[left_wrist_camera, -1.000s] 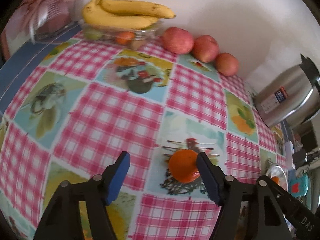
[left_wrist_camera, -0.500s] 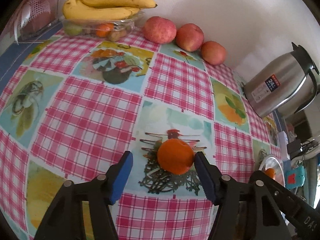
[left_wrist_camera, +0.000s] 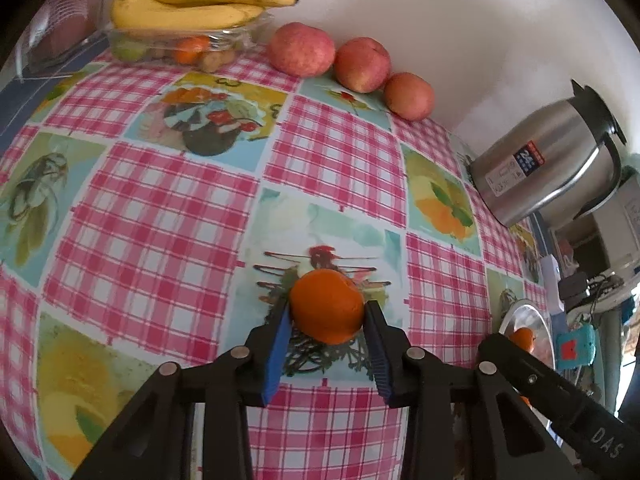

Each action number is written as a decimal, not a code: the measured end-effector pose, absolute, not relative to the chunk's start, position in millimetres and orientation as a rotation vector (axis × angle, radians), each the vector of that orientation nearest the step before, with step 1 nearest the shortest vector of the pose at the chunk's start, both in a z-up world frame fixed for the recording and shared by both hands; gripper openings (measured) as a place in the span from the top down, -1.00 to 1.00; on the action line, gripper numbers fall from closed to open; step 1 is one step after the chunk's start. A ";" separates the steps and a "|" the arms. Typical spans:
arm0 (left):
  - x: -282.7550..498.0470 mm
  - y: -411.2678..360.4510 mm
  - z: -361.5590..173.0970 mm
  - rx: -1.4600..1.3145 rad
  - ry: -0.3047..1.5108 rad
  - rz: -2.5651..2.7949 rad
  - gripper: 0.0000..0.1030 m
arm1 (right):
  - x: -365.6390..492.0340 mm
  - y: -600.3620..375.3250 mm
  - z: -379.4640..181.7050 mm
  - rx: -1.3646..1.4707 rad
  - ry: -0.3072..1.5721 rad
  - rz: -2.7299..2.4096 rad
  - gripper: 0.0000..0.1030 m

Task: Organize fruits
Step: 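Carry the tangerine and plum in both tools over the steel plate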

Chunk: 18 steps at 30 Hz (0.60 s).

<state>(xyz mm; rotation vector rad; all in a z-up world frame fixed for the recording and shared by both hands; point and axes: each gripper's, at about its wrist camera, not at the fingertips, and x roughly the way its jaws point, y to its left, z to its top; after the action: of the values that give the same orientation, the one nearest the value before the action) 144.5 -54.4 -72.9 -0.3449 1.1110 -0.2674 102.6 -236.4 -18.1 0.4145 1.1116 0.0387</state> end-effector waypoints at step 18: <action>120.5 -43.6 -24.0 -0.397 1.087 -0.246 0.24 | 88.7 -246.6 -11.2 0.390 1.109 0.019 0.42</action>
<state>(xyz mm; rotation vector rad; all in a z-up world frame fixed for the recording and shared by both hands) 120.5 -43.6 -24.0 -0.3971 1.0872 -0.2461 88.7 -246.6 -11.2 0.3895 1.1087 0.0186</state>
